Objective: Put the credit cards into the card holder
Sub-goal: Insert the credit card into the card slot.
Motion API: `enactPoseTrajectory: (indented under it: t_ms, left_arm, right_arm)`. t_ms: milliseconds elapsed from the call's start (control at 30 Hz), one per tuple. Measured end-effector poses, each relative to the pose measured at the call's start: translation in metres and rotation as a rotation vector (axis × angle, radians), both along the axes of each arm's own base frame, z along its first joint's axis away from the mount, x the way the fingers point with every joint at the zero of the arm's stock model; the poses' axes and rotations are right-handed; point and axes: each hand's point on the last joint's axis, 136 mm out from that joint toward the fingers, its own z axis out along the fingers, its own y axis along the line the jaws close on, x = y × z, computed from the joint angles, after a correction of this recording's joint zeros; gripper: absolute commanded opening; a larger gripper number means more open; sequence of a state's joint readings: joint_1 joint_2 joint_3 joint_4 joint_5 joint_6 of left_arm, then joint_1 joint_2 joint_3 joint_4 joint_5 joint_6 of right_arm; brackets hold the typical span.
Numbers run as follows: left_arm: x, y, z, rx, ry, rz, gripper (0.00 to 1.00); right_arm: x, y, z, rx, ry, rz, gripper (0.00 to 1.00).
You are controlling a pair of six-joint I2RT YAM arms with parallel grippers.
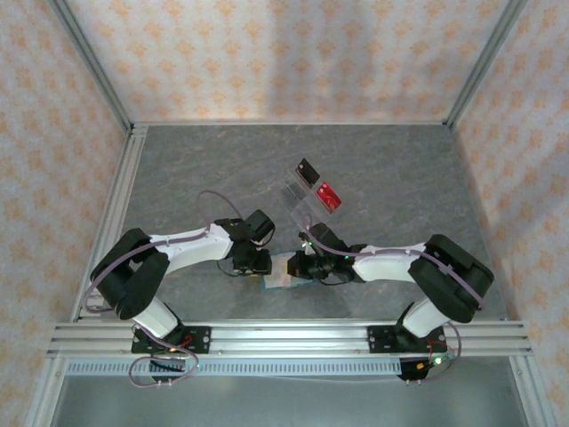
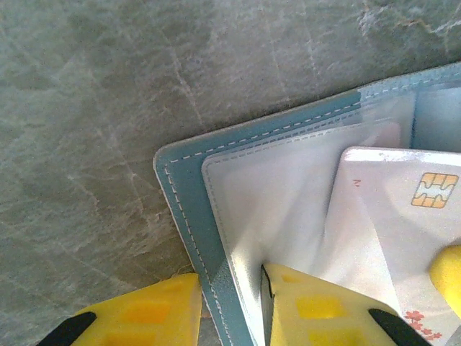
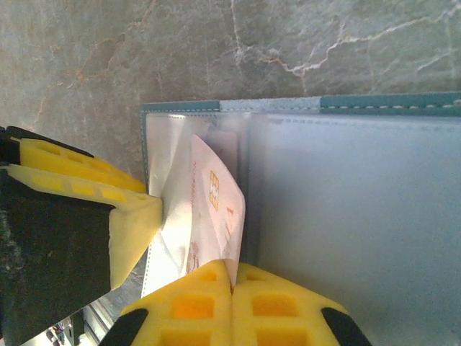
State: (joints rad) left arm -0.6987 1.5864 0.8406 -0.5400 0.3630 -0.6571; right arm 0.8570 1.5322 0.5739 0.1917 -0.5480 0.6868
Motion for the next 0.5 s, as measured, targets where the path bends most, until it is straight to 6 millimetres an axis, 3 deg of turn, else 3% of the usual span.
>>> enactPoseTrajectory:
  t_ms: [500]
  left_arm:
    - [0.0001, -0.0003, 0.0003, -0.001, 0.000, 0.000, 0.28]
  right_arm:
    - [-0.0072, -0.0077, -0.0016, -0.020, 0.020, 0.002, 0.00]
